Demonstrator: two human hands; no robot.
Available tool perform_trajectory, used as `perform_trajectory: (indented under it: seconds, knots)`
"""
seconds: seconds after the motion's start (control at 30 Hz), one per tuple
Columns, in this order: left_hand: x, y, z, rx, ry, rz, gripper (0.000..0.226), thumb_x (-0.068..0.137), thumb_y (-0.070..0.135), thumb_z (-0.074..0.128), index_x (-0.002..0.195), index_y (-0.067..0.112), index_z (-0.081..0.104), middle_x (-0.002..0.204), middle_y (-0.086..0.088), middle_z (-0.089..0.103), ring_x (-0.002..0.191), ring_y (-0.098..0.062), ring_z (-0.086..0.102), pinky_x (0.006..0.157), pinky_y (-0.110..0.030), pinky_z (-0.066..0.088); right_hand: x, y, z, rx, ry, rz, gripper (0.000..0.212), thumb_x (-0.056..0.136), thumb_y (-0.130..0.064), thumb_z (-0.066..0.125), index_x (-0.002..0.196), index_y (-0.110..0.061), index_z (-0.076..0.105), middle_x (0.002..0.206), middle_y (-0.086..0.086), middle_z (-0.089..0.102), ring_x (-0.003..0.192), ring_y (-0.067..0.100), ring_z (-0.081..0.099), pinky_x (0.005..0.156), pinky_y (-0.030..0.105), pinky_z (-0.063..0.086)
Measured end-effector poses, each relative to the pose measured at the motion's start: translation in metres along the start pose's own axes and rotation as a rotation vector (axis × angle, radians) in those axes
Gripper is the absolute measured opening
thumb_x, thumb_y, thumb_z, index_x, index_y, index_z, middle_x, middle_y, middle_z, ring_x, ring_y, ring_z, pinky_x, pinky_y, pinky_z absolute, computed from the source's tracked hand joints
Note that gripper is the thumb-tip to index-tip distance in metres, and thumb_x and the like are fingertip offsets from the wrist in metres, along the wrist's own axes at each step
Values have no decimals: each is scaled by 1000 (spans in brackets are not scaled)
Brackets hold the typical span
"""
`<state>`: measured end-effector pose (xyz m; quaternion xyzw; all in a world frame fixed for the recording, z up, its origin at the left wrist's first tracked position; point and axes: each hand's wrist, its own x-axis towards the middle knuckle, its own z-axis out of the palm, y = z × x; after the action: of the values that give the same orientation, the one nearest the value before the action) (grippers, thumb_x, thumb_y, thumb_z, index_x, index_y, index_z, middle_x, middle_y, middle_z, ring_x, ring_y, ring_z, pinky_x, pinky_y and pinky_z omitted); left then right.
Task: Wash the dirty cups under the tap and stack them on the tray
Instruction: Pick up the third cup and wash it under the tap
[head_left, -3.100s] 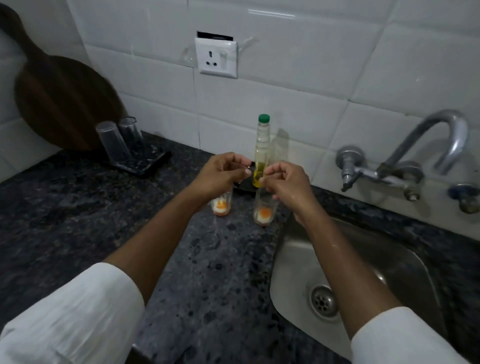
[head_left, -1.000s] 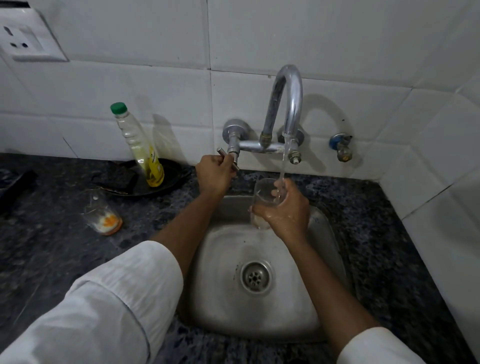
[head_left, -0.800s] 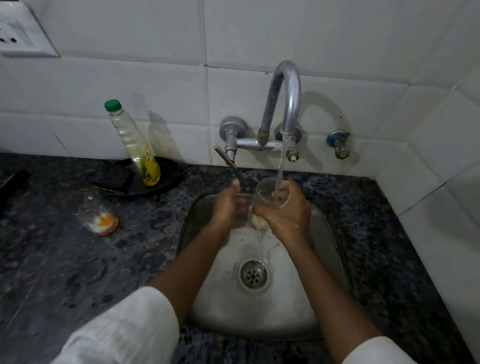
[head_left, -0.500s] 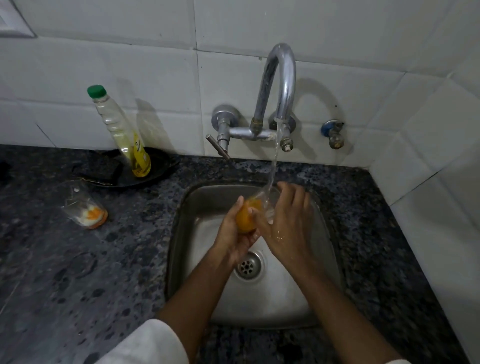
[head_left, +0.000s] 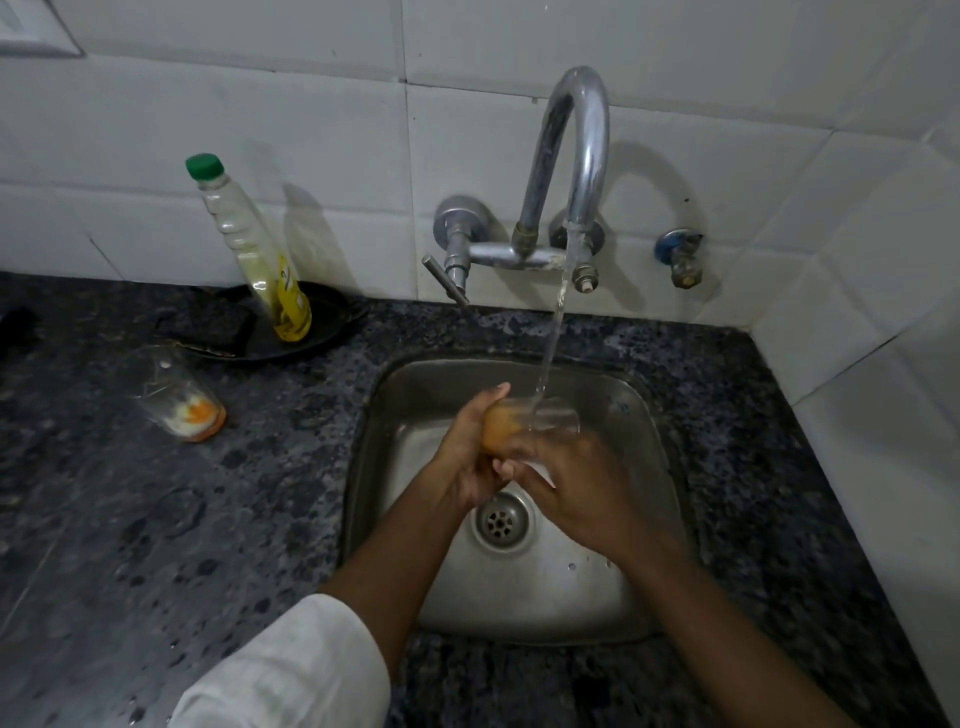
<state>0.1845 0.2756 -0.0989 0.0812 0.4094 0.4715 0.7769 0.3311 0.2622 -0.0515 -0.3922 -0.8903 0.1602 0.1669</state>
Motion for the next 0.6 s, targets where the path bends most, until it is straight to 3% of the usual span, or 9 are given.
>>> perform_trajectory:
  seconds: [0.07,0.13,0.2,0.27,0.3,0.4,0.43,0.53,0.6]
  knots:
    - [1,-2,-2,3,-21,-26,52,81,51,64,98,3,72,83,-11,62,56,-17,53,48,-21,44,8,0,1,-5,-172,-6,29,90,-48,36,98,-31,58,94,-9,66,84,13,62,73,39,53]
    - [0,-6,-1,-89,-55,80,50,83,44,62,107,1,67,93,-15,63,78,-24,61,77,-31,49,17,-5,8,129,-41,163,29,87,-43,40,96,-29,63,93,-8,69,84,14,65,74,38,54]
    - [-3,-15,1,-241,-62,251,20,92,24,54,100,9,63,83,-13,66,73,-23,66,68,-33,56,26,-16,15,656,129,478,23,85,-27,49,94,-26,70,94,-5,73,88,14,69,80,42,57]
    - [-1,-17,-1,-257,-35,293,22,95,21,53,87,11,70,77,-9,68,67,-20,68,57,-28,57,26,-24,18,992,114,554,26,91,-12,51,102,-24,71,102,-2,74,96,13,69,81,37,57]
    - [0,-13,-2,-205,13,287,24,94,26,57,85,9,71,77,-9,68,68,-20,67,59,-29,58,23,-20,16,896,46,458,28,94,-9,50,111,-23,67,106,-1,73,98,13,69,79,34,57]
    - [3,7,-6,-71,105,142,37,89,35,67,92,-2,65,75,-13,68,69,-22,62,63,-34,55,13,11,17,-77,-293,76,38,94,-18,52,130,-31,48,110,1,69,94,24,67,71,37,54]
    - [3,7,-7,-45,130,107,41,90,38,66,88,-3,66,73,-14,67,67,-22,60,63,-34,55,14,16,18,-172,-277,54,38,93,-19,53,129,-33,48,109,1,69,93,24,67,72,37,54]
    - [-2,-8,-4,-163,27,171,43,90,38,63,105,-1,63,93,-17,64,82,-25,62,77,-35,57,24,-6,24,410,81,245,24,91,-15,54,109,-25,65,104,-2,73,96,16,68,84,41,56]
    - [0,-12,-10,-282,-52,205,43,84,33,71,110,1,59,104,-19,59,95,-28,59,87,-36,51,26,-14,27,620,134,285,22,94,-16,53,112,-22,65,108,-1,72,99,15,68,86,42,56]
